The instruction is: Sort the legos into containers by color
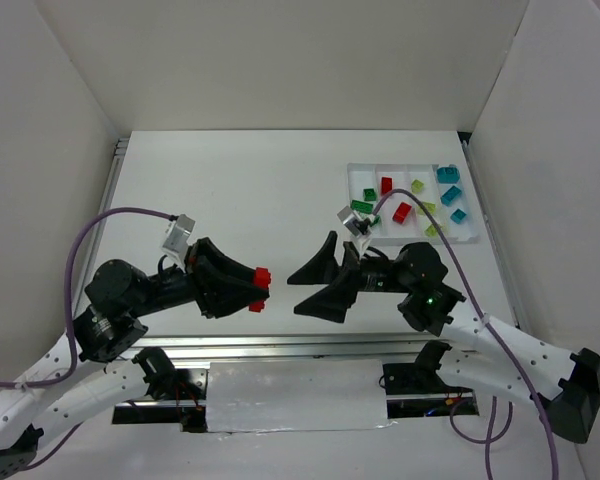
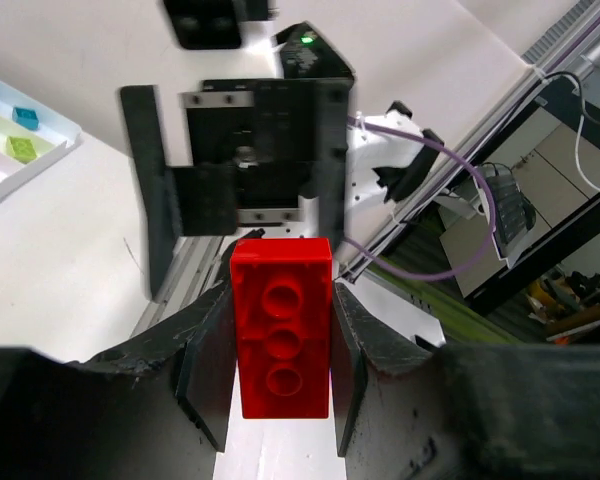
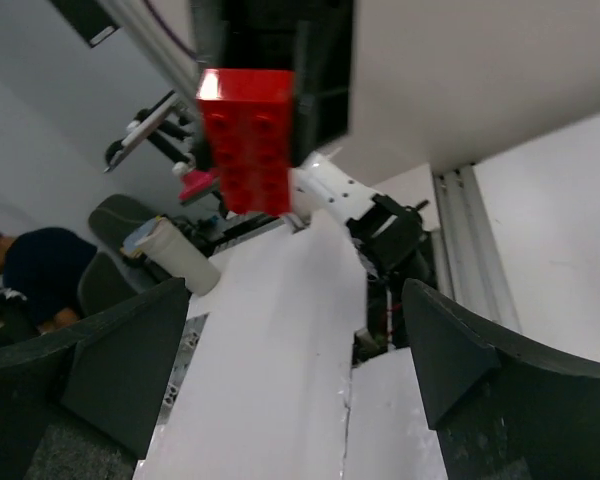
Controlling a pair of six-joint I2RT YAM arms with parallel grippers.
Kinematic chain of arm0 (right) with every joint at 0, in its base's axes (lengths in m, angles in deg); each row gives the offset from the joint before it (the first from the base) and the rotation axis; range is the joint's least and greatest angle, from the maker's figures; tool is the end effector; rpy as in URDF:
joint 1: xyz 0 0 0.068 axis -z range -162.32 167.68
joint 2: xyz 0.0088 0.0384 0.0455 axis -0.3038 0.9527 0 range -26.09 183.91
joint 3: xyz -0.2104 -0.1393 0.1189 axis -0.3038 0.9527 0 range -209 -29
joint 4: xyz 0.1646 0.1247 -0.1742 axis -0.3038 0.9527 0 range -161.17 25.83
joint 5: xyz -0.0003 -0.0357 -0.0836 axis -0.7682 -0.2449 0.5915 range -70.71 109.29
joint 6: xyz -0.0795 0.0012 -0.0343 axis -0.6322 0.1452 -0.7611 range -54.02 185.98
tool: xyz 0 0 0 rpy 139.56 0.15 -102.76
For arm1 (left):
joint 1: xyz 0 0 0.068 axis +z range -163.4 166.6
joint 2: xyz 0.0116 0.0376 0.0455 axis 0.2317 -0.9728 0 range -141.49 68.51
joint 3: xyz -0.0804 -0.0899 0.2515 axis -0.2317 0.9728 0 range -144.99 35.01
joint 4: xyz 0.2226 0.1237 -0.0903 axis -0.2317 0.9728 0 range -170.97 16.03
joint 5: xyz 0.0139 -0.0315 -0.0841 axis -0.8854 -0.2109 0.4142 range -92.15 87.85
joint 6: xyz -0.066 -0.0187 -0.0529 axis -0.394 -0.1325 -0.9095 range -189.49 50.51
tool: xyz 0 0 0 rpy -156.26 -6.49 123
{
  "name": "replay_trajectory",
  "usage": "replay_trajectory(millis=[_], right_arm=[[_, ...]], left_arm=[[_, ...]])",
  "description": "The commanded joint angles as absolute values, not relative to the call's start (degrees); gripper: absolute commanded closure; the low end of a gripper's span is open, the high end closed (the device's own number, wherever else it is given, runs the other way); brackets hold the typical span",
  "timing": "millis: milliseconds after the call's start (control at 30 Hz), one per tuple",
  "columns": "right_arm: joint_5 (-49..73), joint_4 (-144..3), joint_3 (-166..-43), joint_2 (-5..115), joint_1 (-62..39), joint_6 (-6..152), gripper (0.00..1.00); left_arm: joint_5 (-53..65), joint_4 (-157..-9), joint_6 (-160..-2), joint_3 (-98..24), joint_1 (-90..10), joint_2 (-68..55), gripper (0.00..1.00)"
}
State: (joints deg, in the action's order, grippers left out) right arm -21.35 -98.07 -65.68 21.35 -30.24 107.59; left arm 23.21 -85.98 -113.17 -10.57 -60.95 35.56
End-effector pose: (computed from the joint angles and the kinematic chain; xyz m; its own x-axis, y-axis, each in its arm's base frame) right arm 0.1138 0.2005 0.3608 -0.5132 0.1836 -0.8384 -0.8583 -0.1042 0.5025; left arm 0.0869 -0.1437 0.4181 -0.5027 -0.3748 -0.7790 0.8228 0.0689 -0.5642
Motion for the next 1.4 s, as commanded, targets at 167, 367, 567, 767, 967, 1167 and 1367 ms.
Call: replay_trajectory(millis=[167,367,567,767,967,1167,1367], right_arm=[[-6.92,-108.62,-68.98,27.08,-44.96,104.48,0.14],[0.66,-106.59,-71.98,30.77,-47.88,103.07,0.25],[-0.13,-109.49,-72.15,31.47,-48.32,103.51,0.3],[-2.06,-112.21,-72.5,33.5,-48.58,104.83,0.34],[-3.03,-113.27,-72.68,34.2,-48.76,105.27,0.47],[-2.33,-111.96,-72.5,33.67,-48.76,105.09,1.0],[-3.38,-110.02,-71.98,33.06,-48.76,104.04,1.0]], left_arm=[[25.18,-94.5,-118.71,-8.85,-60.86,34.59,1.0],[25.71,-94.42,-118.62,-8.41,-61.03,35.46,1.0],[25.97,-94.42,-118.45,-7.53,-61.03,36.17,1.0],[26.23,-94.42,-117.83,-7.62,-61.03,36.26,1.0],[26.06,-93.71,-117.57,-7.53,-61.03,36.52,1.0],[24.57,-91.34,-116.08,-7.7,-61.03,37.22,1.0],[19.74,-84.67,-113.18,-9.9,-61.03,38.8,0.91]])
